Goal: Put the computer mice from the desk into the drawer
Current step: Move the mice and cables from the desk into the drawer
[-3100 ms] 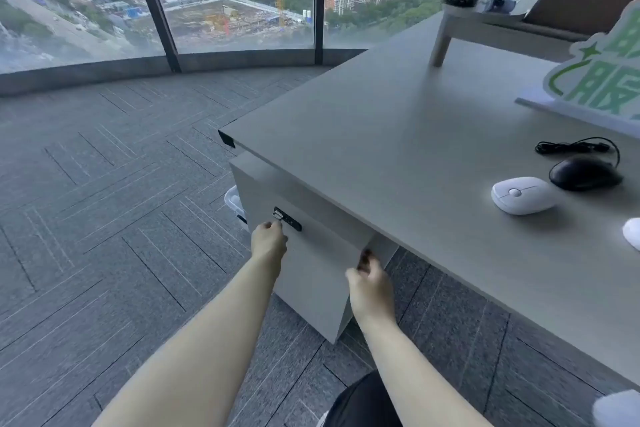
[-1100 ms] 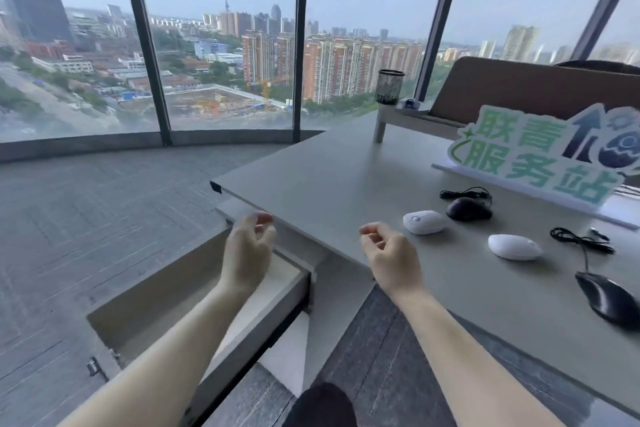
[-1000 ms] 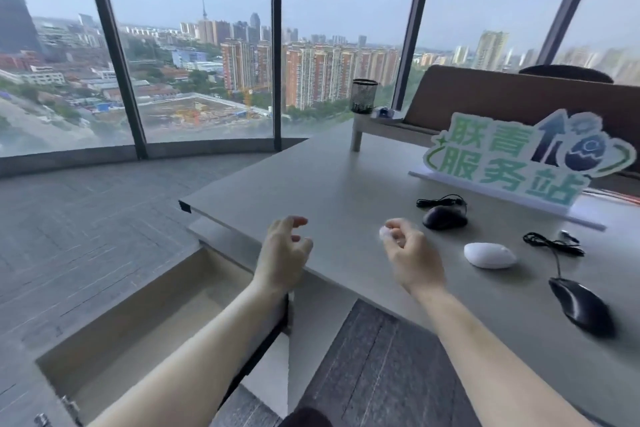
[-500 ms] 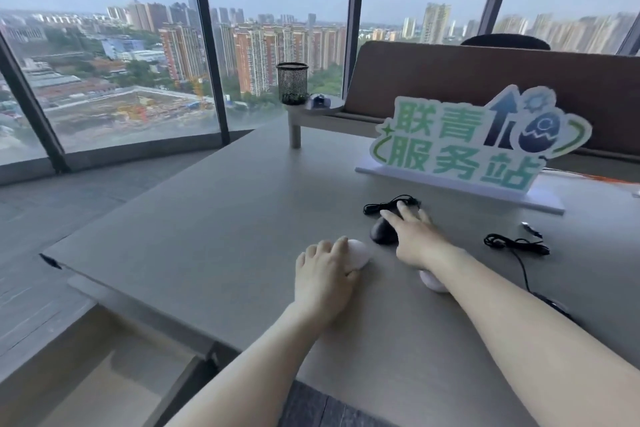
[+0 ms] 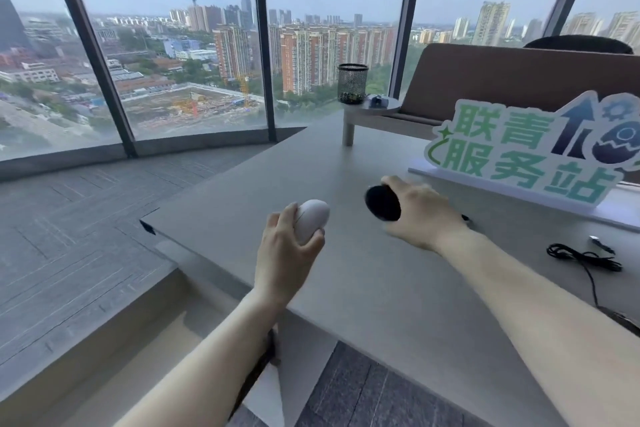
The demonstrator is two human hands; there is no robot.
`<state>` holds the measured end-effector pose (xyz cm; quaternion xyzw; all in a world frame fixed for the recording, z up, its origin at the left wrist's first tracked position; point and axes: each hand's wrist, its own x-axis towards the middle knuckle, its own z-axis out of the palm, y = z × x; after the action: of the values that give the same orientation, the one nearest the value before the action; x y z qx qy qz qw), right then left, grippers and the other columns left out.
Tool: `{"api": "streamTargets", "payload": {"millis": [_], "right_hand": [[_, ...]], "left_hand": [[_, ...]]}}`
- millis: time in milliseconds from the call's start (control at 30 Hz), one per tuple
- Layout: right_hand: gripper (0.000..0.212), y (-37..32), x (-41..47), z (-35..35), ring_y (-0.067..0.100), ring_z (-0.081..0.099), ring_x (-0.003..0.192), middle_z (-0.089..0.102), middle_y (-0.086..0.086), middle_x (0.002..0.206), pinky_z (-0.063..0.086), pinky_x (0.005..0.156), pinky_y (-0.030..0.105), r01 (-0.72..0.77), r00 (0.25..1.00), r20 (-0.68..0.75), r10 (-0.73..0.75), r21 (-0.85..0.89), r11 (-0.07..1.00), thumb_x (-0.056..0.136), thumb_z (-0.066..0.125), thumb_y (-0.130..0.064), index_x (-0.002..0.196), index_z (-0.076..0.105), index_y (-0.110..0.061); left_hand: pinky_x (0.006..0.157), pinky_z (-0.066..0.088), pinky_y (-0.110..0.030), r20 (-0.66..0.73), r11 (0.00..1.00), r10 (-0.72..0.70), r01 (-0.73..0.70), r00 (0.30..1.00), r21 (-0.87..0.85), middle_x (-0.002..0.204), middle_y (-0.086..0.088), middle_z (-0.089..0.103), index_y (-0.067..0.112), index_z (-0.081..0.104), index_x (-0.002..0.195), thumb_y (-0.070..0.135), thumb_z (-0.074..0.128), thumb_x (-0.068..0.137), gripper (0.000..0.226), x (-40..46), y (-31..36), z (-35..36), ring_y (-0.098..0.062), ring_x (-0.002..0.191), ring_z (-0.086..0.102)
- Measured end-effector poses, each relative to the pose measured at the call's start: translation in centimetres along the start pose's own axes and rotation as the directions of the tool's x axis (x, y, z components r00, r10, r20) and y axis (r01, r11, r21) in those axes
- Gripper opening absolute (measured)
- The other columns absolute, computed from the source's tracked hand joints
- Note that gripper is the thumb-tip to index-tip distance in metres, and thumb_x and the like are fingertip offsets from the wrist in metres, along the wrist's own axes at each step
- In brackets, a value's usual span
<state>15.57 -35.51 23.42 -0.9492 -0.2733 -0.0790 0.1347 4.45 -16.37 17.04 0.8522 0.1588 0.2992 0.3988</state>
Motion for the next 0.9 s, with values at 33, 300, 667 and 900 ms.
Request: {"api": "streamTargets", "payload": {"millis": [33, 300, 667, 900], "right_hand": [[0.061, -2.2, -0.3, -0.8, 0.031, 0.054, 0.103, 0.055, 0.005, 0.118, 0.047, 0.076, 0.039, 0.033, 0.996, -0.080, -0.026, 0.082, 0.996, 0.073, 0.068, -0.033, 0.127, 0.041, -0.028], [0.046, -17.6, -2.5, -3.9, 0.027, 0.060, 0.085, 0.058, 0.002, 0.102, 0.050, 0.069, 0.038, 0.283, 0.929, -0.362, -0.081, 0.548, 0.788, 0.069, 0.067, -0.042, 0.107, 0.048, -0.025], [0.049, -28.4, -5.3, 10.4, 0.019, 0.059, 0.080, 0.062, -0.003, 0.097, 0.046, 0.062, 0.028, 0.108, 0.987, 0.025, -0.162, 0.643, 0.758, 0.077, 0.068, -0.043, 0.116, 0.043, -0.028], [0.056, -29.7, -5.9, 21.7, 0.025, 0.061, 0.100, 0.062, -0.001, 0.116, 0.052, 0.082, 0.040, -0.077, 0.944, 0.317, -0.096, 0.493, 0.867, 0.075, 0.061, -0.051, 0.123, 0.044, -0.026]], "left_hand": [[0.086, 0.046, -0.031, -0.041, 1.000, -0.013, 0.013, 0.999, -0.009, 0.120, -0.005, 0.052, 0.017, 0.047, 0.136, 0.035, 0.063, 0.083, 0.058, -0.1, -0.6, -1.9, -0.022, 0.101, 0.056], [0.074, 0.041, -0.029, -0.297, 0.990, -0.113, 0.132, 0.948, 0.043, 0.113, -0.002, 0.051, 0.017, 0.047, 0.135, 0.036, 0.061, 0.086, 0.054, -3.0, -6.5, -15.6, -0.016, 0.088, 0.053], [0.079, 0.048, -0.038, -0.340, 0.873, -0.416, 0.475, 0.843, 0.109, 0.113, -0.013, 0.060, 0.008, 0.052, 0.127, 0.037, 0.059, 0.085, 0.052, -8.7, -18.4, -21.0, -0.026, 0.093, 0.056], [0.078, 0.041, -0.033, -0.140, 0.698, -0.662, 0.675, 0.736, 0.239, 0.138, -0.009, 0.042, 0.020, 0.032, 0.146, 0.042, 0.055, 0.085, 0.068, -10.3, -24.3, -16.7, -0.032, 0.113, 0.057]]}}
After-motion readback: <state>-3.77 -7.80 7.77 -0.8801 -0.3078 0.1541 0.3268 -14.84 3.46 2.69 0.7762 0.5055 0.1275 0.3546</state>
